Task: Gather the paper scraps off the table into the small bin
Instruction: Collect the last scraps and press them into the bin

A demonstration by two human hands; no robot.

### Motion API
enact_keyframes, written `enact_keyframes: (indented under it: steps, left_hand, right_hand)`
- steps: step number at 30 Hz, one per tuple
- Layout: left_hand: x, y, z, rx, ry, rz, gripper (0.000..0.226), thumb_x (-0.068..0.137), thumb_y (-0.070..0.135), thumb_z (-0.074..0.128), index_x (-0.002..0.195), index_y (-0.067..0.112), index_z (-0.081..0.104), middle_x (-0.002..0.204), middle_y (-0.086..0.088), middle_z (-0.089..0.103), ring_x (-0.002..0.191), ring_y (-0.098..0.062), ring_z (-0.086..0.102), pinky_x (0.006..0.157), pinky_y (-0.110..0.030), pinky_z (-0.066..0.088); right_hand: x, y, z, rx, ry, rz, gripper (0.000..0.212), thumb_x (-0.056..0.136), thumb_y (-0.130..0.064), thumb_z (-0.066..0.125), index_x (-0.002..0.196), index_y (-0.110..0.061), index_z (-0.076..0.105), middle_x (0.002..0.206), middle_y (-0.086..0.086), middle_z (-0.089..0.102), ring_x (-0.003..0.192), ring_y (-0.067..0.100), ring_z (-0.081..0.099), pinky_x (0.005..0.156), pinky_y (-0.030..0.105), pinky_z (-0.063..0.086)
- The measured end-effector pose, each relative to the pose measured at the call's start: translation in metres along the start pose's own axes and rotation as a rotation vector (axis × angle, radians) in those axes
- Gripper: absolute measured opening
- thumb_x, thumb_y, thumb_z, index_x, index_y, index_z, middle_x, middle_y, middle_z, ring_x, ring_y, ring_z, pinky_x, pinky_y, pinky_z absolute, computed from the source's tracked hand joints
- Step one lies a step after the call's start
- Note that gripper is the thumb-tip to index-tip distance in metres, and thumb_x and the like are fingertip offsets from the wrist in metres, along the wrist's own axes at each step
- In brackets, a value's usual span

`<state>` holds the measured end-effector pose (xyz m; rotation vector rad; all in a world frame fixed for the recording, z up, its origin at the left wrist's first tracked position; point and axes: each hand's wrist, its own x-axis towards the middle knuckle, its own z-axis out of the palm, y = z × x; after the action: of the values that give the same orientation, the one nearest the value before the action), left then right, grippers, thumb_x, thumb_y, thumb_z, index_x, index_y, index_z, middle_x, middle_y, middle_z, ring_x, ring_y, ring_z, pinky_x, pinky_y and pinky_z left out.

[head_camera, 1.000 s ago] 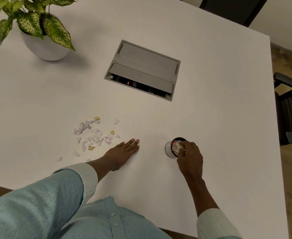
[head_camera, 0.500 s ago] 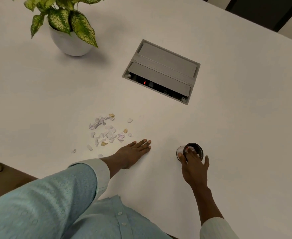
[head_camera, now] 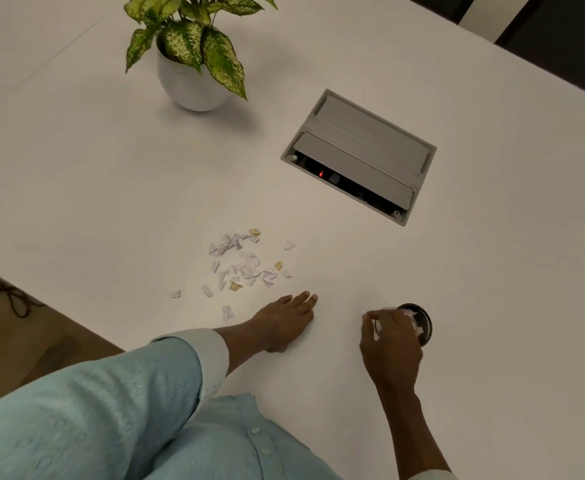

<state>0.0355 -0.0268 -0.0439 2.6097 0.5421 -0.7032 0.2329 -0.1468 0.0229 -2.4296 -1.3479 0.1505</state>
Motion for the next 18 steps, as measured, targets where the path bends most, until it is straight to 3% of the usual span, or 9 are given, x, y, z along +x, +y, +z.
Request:
enact_keyframes:
  steps: [3,6,8,11,14,18]
  left_hand:
    - [-0.027,-0.008,0.017,-0.053,0.167,-0.055,0.074,0.095,0.019,0.065,0.156,0.003,0.028,0.17,-0.02,0.014,0.156,-0.035,0.017,0.126,-0.044,0.022]
    - [-0.058,-0.024,0.035,-0.179,0.315,-0.288,0.073,0.099,0.039,0.061,0.156,0.007,0.029,0.167,-0.018,0.027,0.152,-0.036,0.029,0.124,-0.046,0.025]
    - [-0.075,-0.039,0.042,-0.249,0.346,-0.464,0.085,0.095,0.05,0.064,0.158,0.008,0.027,0.168,-0.017,0.024,0.153,-0.038,0.027,0.124,-0.048,0.025]
    - [-0.094,-0.059,0.044,-0.31,0.37,-0.653,0.104,0.081,0.057,0.078,0.157,0.007,0.027,0.168,-0.02,0.019,0.148,-0.038,0.032,0.117,-0.048,0.038]
    - [-0.102,-0.072,0.044,-0.319,0.339,-0.725,0.12,0.071,0.056,0.086,0.159,0.004,0.024,0.17,-0.023,0.009,0.145,-0.04,0.033,0.109,-0.049,0.046]
    - [-0.098,-0.081,0.048,-0.419,0.341,-0.771,0.128,0.07,0.052,0.089,0.162,0.006,0.011,0.17,-0.024,0.0,0.148,-0.04,0.025,0.109,-0.051,0.046]
  right_hand:
    - [0.002,-0.021,0.026,0.087,-0.164,0.013,0.012,0.09,-0.034,0.07,0.1,-0.027,0.069,0.102,-0.009,0.064,0.096,0.015,0.065,0.07,0.034,0.056]
    - [0.003,-0.04,0.053,0.111,-0.375,0.072,0.034,0.086,-0.049,0.071,0.114,-0.031,0.062,0.108,-0.01,0.06,0.095,0.012,0.065,0.076,0.037,0.058]
    - [0.005,-0.051,0.068,0.129,-0.485,0.109,0.049,0.081,-0.057,0.073,0.12,-0.033,0.057,0.112,-0.01,0.058,0.098,0.012,0.065,0.081,0.038,0.058]
    - [0.012,-0.065,0.088,0.14,-0.585,0.122,0.068,0.074,-0.063,0.077,0.128,-0.032,0.049,0.118,-0.007,0.054,0.101,0.014,0.065,0.084,0.04,0.058]
    - [0.023,-0.079,0.101,0.156,-0.603,0.115,0.08,0.07,-0.062,0.082,0.132,-0.029,0.046,0.122,-0.004,0.049,0.107,0.016,0.061,0.086,0.041,0.058]
    - [0.043,-0.094,0.112,0.193,-0.613,0.087,0.084,0.067,-0.054,0.088,0.134,-0.025,0.048,0.125,-0.001,0.045,0.108,0.019,0.061,0.088,0.042,0.058]
